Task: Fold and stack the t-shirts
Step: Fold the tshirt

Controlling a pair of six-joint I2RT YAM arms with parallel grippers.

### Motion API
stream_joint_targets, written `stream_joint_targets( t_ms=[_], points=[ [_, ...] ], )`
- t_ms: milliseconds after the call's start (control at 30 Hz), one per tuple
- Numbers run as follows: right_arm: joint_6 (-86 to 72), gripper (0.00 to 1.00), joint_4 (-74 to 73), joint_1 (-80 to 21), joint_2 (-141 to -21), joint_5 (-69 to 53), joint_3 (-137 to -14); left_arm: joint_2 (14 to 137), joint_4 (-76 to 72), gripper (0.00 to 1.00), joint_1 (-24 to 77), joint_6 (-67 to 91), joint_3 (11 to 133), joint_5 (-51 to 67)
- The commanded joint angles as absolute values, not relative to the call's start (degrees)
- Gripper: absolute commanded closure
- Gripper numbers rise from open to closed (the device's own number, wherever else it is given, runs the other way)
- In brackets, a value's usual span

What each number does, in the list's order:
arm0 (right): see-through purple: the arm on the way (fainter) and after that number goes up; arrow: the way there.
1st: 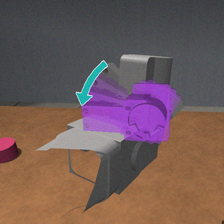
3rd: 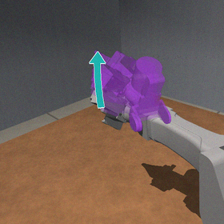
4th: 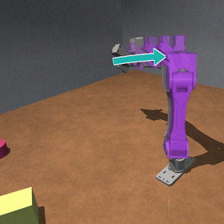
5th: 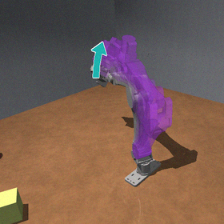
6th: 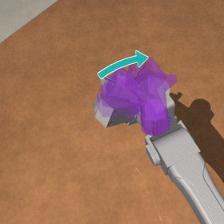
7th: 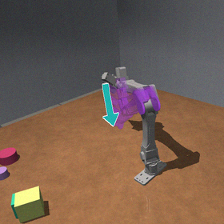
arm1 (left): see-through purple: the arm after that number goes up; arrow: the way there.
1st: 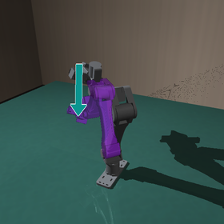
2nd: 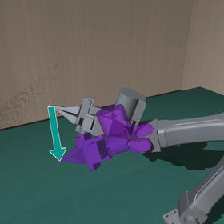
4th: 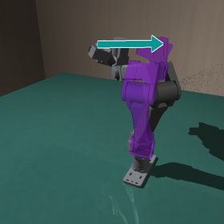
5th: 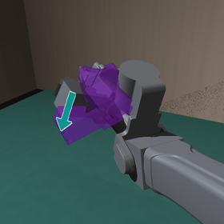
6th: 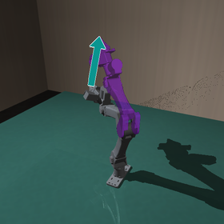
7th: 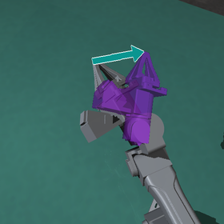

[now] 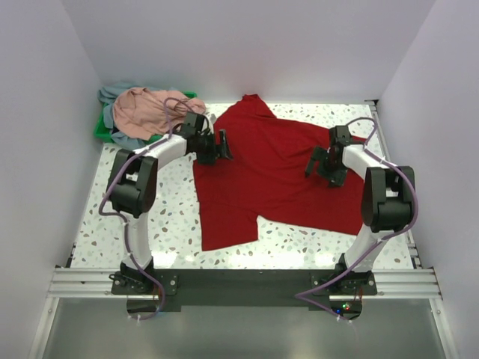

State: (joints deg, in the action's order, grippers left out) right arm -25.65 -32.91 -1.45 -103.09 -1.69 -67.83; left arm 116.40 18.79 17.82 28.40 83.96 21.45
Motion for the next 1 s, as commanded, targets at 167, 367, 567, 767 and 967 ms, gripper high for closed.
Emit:
stream_joint_targets(
  t_ms=[167, 367, 567, 767, 967],
  points=[
    [-27.51, 0.11, -29.18, -2.81, -102.48, -4.04, -64.60, 119.70, 21.44, 0.14, 17.58, 29.10, 81.20, 18.21],
    [-27.42, 0.11, -29.44, -2.81, -103.62, -5.71, -63.28, 123.22, 24.69, 0.14, 16.35, 26.72, 84.72, 13.55],
    [-27.42, 0.10, -30.06, -2.81, -105.46, -7.29, -64.16, 128.14, 26.62, 0.14, 15.64, 24.44, 92.89, 11.70],
    [-27.42, 0.10, -31.02, -2.81, -110.12, -10.10, -67.93, 133.76, 29.43, 0.14, 15.29, 22.76, 102.29, 9.41],
    [-26.98, 0.11, -32.25, -2.81, -112.24, -12.48, -72.50, 133.43, 28.14, 0.14, 15.29, 21.53, 108.63, 9.75]
  ],
)
